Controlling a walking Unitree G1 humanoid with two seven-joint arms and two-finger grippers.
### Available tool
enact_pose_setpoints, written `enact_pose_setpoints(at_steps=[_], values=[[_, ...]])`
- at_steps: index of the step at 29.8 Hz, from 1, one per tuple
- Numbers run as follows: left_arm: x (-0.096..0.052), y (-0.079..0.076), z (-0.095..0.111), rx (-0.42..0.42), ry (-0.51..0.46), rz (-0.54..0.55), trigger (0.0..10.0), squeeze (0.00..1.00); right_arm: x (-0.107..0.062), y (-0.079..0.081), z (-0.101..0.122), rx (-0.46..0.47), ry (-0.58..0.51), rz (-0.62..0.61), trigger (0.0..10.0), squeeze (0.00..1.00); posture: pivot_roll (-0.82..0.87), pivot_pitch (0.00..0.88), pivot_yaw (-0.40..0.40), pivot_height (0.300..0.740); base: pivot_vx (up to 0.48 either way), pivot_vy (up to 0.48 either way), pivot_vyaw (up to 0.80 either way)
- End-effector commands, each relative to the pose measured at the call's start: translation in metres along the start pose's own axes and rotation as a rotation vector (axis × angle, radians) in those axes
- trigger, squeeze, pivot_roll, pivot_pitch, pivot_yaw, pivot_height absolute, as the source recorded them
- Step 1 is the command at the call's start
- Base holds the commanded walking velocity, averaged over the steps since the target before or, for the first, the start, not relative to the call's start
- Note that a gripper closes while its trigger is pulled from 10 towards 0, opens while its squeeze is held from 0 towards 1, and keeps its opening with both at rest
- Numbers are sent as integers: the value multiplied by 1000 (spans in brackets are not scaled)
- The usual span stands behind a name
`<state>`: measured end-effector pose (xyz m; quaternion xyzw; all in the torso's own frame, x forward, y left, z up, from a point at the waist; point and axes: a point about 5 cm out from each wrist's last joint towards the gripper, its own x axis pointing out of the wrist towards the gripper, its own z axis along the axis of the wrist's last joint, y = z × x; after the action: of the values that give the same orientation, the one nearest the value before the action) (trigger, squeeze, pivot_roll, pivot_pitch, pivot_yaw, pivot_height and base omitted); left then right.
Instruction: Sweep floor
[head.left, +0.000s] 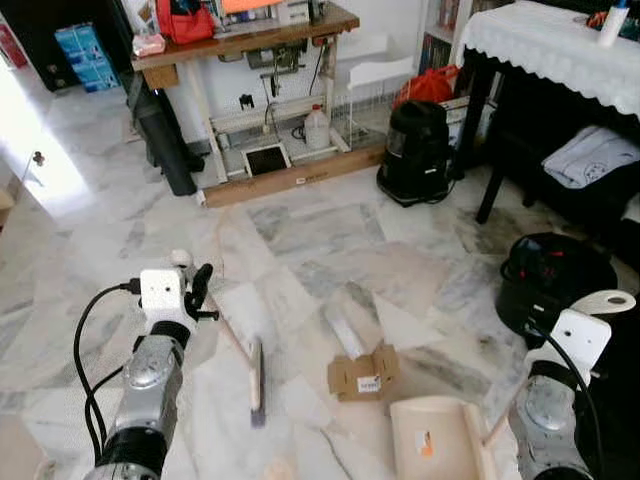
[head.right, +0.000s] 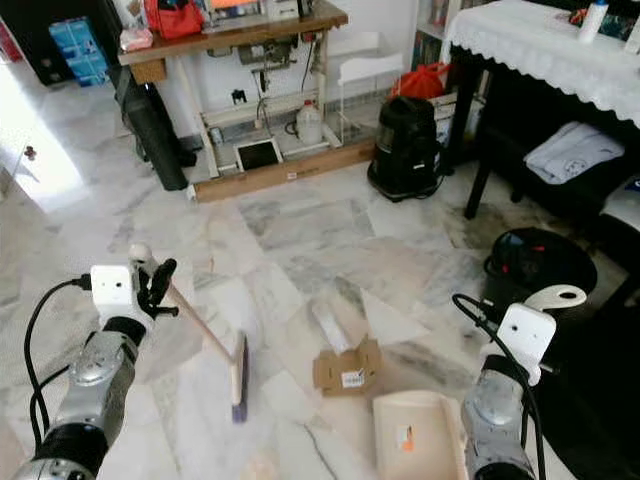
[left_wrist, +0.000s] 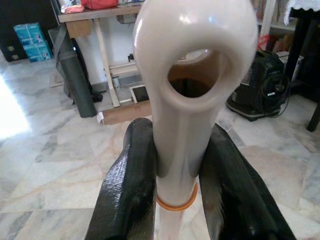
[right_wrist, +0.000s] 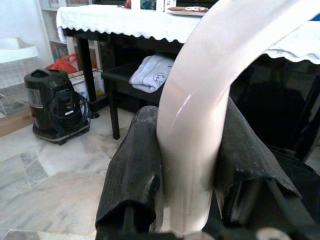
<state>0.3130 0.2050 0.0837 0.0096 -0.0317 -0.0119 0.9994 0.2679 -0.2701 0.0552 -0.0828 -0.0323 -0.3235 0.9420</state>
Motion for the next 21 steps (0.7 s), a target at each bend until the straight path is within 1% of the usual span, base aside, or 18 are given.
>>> enact_pose_setpoints(at_steps=[1,8,11,17,21], values=[[1,3,10,20,-53,8,10000,0,2,1,5,15,-20,0,10000,0,-47,0,78,740,0,0,0],[5,-5,10,8,-38,-21,10000,0,3,2,6,19,-16,8,10000,0,-45,0,74,740,0,0,0],[6,-9,10,12,-37,-38,10000,0,2,4,6,19,-14,15,10000,0,-51,0,76,740,-244,0,0],[6,-12,9,5,-31,-43,10000,0,2,1,5,15,-9,12,10000,0,-49,0,72,740,-244,0,0],[5,-13,8,-8,-25,-46,10000,0,2,1,5,13,-9,15,10000,0,-54,0,66,740,-67,0,0]])
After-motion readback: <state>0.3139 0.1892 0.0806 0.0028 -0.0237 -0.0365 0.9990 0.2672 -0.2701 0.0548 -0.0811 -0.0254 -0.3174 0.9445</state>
